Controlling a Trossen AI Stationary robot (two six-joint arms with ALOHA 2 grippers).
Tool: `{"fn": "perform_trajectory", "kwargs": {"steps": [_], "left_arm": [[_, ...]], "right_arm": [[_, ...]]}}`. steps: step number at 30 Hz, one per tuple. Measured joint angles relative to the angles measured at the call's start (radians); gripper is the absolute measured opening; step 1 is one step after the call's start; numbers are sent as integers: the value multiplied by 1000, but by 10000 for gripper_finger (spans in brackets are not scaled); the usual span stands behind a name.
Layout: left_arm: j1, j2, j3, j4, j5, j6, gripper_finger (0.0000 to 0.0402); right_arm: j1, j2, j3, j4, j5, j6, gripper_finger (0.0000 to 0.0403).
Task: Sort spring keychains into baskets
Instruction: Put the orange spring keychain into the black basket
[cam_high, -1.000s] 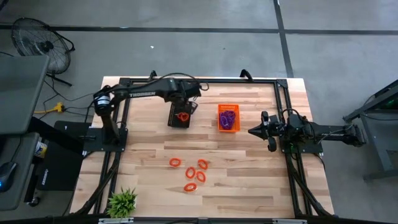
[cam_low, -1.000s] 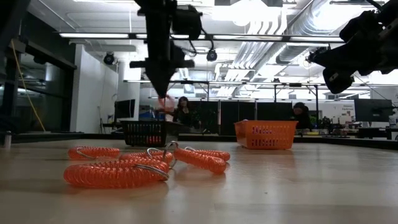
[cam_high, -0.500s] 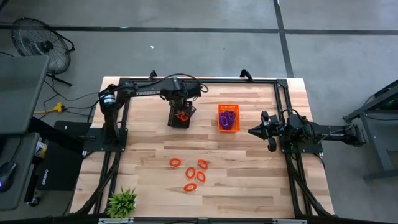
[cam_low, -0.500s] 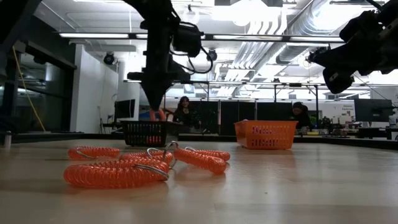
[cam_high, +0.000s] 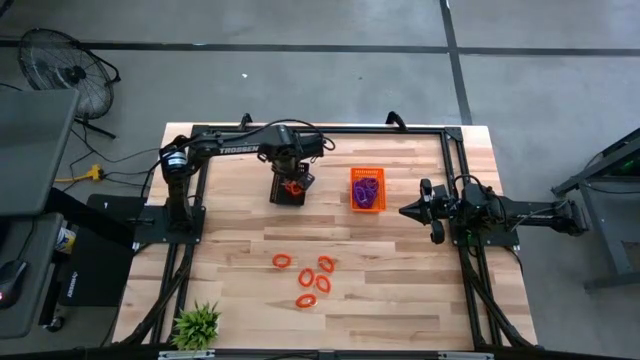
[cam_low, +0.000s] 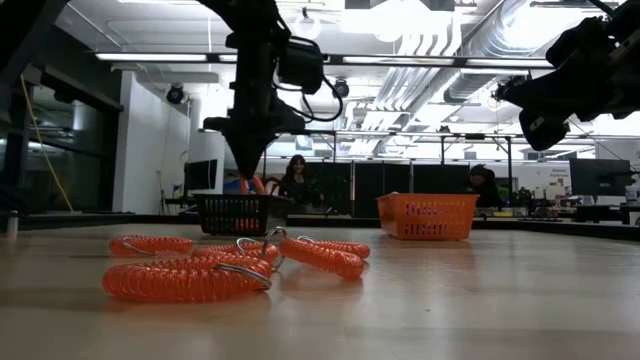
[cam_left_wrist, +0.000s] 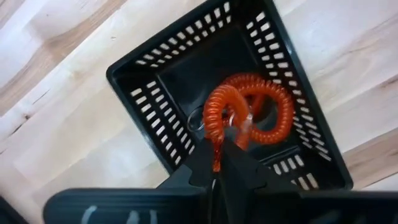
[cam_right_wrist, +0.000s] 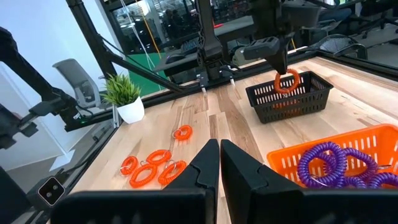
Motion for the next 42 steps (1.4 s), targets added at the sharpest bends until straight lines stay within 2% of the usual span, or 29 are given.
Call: {"fn": "perform_trajectory", "kwargs": {"steps": [11,14,19,27,36,42], "left_arm": [[0,0,0,-22,31,-11,105],[0,0,0,-49,37,-40,113],[-30,0,0,-98,112,-92,114],[-229,0,0,-114,151,-199,115],[-512,0,0,-89,152,-548,115],[-625,-1,0,-14,103,-733,115]], "right_arm": [[0,0,0,0,0,0,11],[0,0,0,0,0,0,11],[0,0,0,0,0,0,11],[0,0,0,0,0,0,11],[0,0,0,0,0,0,11],[0,0,0,0,0,0,11]]}}
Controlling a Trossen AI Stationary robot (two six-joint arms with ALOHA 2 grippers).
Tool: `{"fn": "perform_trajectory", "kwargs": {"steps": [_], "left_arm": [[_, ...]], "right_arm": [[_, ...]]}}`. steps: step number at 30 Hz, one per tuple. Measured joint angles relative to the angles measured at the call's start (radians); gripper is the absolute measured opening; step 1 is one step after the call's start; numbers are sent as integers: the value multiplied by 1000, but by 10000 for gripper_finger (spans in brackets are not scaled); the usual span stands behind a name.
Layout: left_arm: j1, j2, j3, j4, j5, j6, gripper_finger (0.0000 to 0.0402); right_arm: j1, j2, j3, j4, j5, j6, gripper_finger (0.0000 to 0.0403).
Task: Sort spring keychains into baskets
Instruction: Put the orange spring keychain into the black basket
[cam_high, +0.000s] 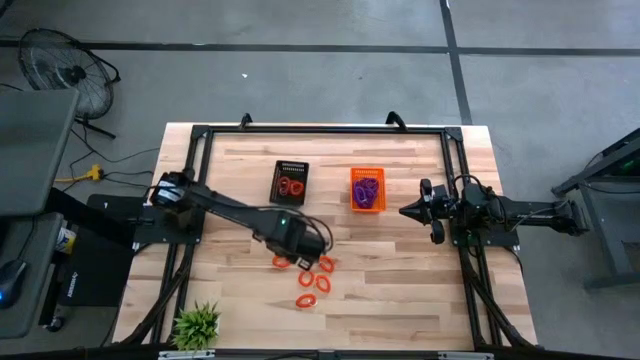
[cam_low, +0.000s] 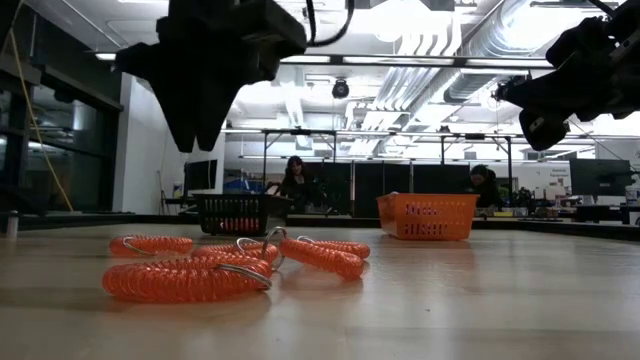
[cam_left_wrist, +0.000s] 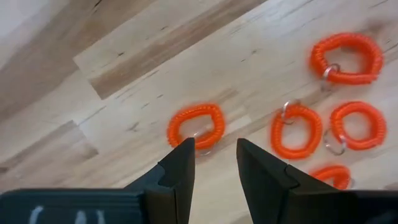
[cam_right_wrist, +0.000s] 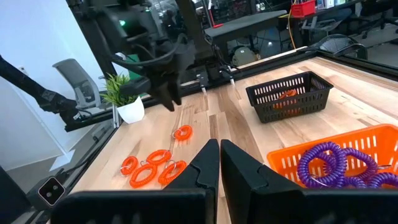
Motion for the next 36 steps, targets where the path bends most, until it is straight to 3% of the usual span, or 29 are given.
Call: {"fn": "perform_trajectory", "kwargs": {"steps": [5,10,16,23,36], "left_arm": [[-36,0,-1,14,-37,-35,115],[-50,-2,-72,46,-49,58,115],[-36,-1,-187,54,59,152,115],[-36,-1,-246,178,112,215,115],[-28,-1,-279,220,41,141,115]], "right_arm": [[0,0,0,0,0,0,11],[0,0,0,0,0,0,11],[0,0,0,0,0,0,11],[0,0,0,0,0,0,11],[0,0,0,0,0,0,11]]}}
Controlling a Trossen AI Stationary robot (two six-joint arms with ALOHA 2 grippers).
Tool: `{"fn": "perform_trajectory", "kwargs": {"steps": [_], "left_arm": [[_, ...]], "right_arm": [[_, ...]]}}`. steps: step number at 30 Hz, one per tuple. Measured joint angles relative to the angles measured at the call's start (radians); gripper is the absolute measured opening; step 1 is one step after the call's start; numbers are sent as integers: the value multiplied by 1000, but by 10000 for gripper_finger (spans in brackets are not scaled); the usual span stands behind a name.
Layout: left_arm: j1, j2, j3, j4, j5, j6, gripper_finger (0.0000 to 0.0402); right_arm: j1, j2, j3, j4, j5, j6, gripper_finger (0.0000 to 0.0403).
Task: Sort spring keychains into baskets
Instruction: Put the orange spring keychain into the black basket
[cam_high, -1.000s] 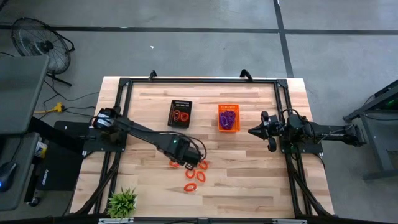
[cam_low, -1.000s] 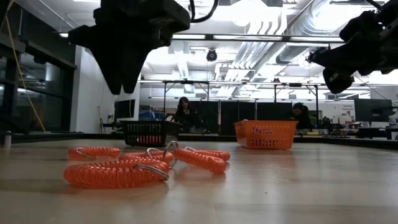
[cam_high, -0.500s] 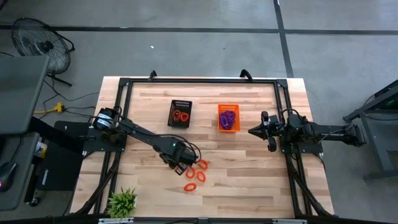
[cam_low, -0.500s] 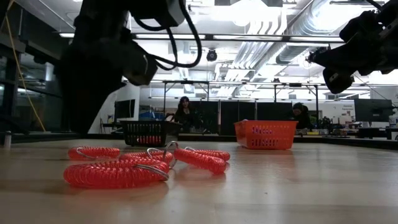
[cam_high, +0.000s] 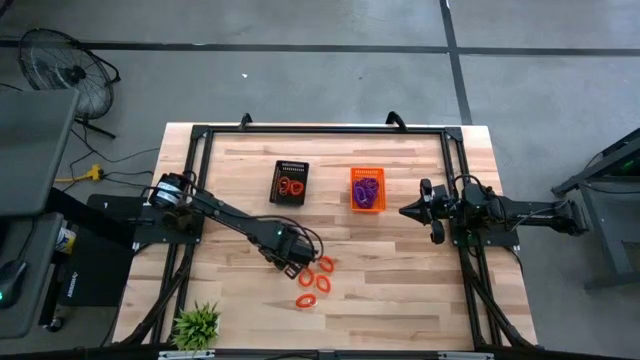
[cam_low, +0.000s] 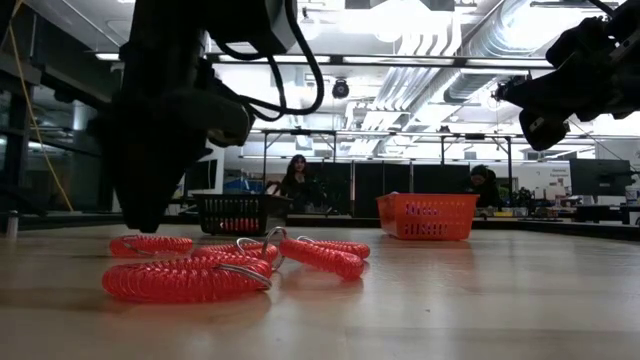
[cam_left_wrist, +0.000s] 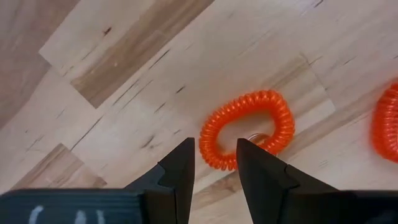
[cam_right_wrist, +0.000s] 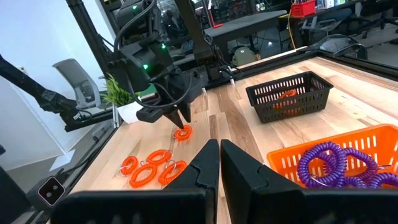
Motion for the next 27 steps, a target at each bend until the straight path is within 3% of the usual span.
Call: {"fn": "perform_trajectory", "kwargs": {"steps": [11,27], "left_arm": [[59,0,0,3,14,60,115],[97,0,0,48,120,469,115]], "right_arm": [[0,0,0,0,0,0,11],[0,0,0,0,0,0,11]]}}
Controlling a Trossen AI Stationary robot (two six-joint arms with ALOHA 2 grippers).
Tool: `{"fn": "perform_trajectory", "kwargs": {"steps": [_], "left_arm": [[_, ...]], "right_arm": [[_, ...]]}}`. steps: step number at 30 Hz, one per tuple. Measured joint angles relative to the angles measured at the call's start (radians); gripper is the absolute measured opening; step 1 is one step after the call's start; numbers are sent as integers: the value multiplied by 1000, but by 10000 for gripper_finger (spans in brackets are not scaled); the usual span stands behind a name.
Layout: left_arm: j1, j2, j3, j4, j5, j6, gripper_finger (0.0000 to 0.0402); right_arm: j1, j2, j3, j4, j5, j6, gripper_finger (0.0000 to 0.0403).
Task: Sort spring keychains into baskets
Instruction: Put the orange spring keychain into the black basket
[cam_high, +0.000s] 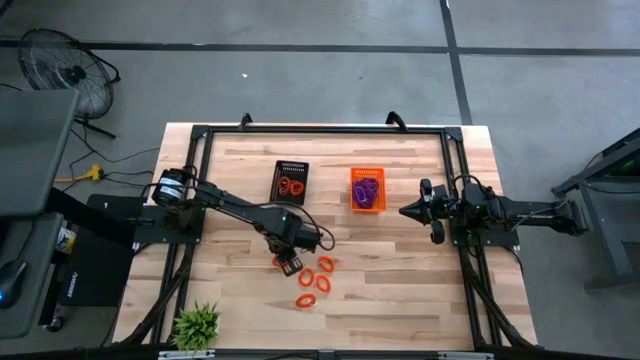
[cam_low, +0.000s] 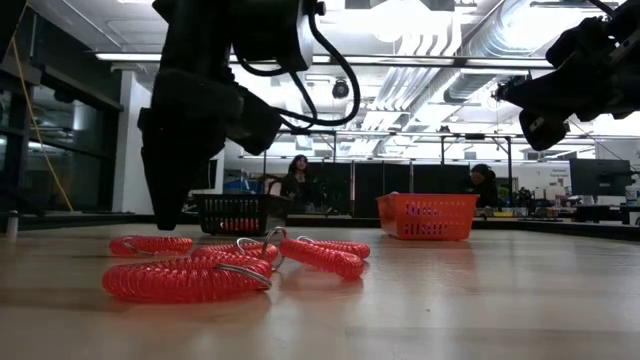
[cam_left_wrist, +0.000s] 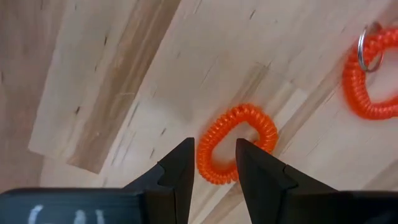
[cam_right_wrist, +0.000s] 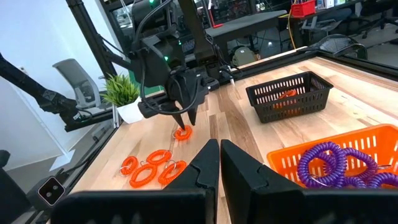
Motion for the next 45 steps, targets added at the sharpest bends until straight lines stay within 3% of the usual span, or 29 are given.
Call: {"fn": "perform_trajectory", "kwargs": {"steps": [9,22,34,45], "left_arm": [[0,4,0,-9,20,152,115],[0,110,6,-22,23,256,115],[-3,122,3,-8,-63,447,115],[-1,122,1,15,-71,638,114]], "right_arm": [[0,0,0,0,0,0,11],[0,0,0,1,0,0,11],[0,0,0,1,0,0,11],[0,0,0,0,0,0,11]]}}
